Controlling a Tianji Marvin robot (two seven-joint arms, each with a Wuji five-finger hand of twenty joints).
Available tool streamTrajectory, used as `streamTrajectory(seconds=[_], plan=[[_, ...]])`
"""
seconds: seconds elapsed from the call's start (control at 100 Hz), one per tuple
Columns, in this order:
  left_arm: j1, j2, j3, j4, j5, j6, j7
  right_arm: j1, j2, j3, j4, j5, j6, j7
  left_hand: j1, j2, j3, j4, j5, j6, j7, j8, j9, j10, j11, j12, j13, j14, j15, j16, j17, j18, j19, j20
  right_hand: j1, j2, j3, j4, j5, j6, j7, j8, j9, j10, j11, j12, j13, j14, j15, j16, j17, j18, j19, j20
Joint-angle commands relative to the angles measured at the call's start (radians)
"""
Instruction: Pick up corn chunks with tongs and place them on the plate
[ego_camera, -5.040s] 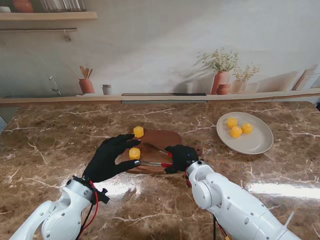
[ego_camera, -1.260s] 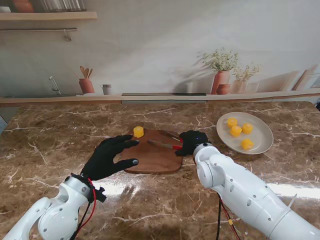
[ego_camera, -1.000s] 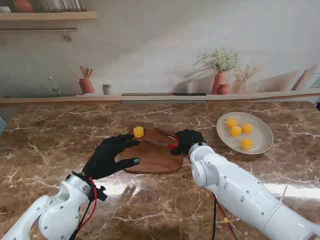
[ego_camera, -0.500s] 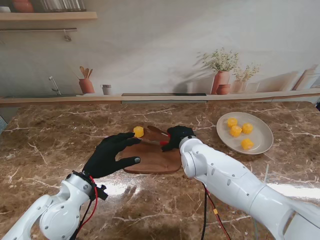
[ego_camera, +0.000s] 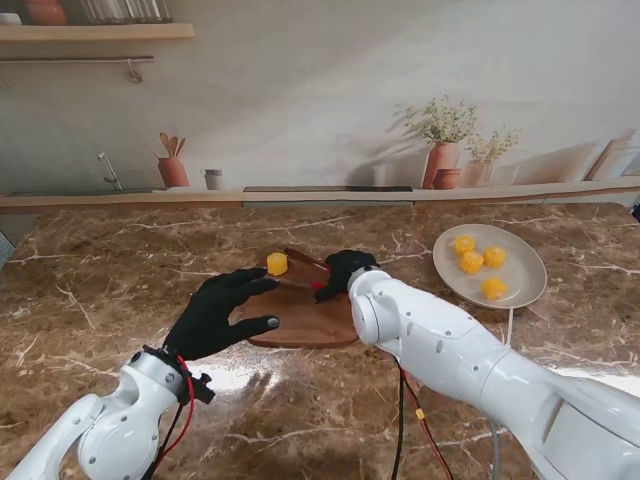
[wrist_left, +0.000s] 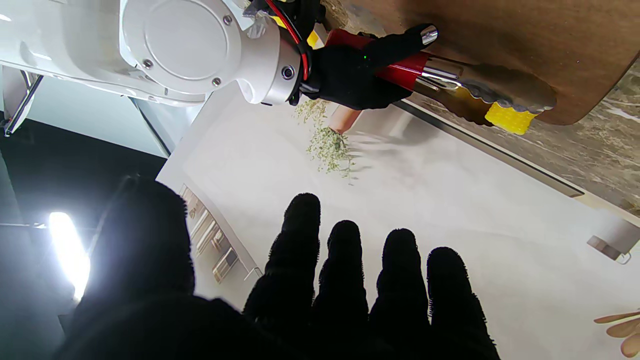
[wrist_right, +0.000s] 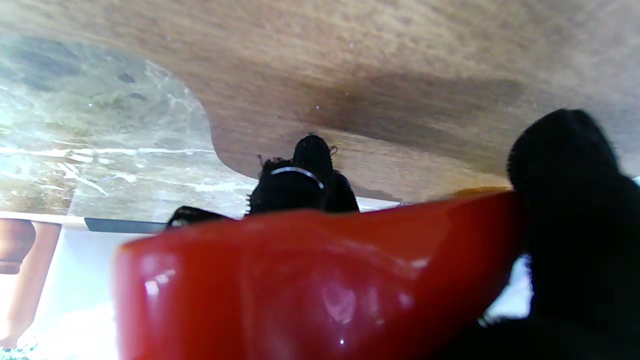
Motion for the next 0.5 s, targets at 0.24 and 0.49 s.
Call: streamTrajectory(seconds=[0.24, 0.49], plan=[[0.024, -0.002, -0.007, -0.011, 0.005, 0.008, 0.007, 0.021, -0.036, -0.030, 0.041, 0.024, -0.012, 0.022, 0.015, 0.022, -0.025, 0.020, -0.001, -0.031, 0.000, 0.008, -0.003, -0.010, -0.018, -0.012, -0.005, -0.043, -0.023, -0.012, -0.013, -0.013, -0.038, -0.003, -0.013, 0.150, 0.379, -0.021, 0.113, -0.119, 0.034, 0.033, 0.098, -0.039, 0.032, 0.018, 0.070, -0.017, 0.106, 0.006, 0.066, -0.079, 0.103, 0.015], [0.033, -0.003, -0.011, -0.016, 0.005, 0.005, 0.009, -0.013, 0.002, -0.012, -0.022, -0.036, -0.014, 0.014, 0.019, 0.023, -0.025, 0.020, -0.004, -0.031, -0.001, 0.008, -0.007, -0.011, -0.020, -0.013, -0.008, -0.045, -0.025, -0.013, -0.013, -0.015, -0.044, -0.005, 0.160, 0.288, 0.278, -0.083, 0.191, -0.155, 0.178, -0.083, 0.215, -0.041, 0.029, 0.048, 0.111, 0.032, 0.126, 0.001, 0.076, -0.002, 0.138, 0.008]])
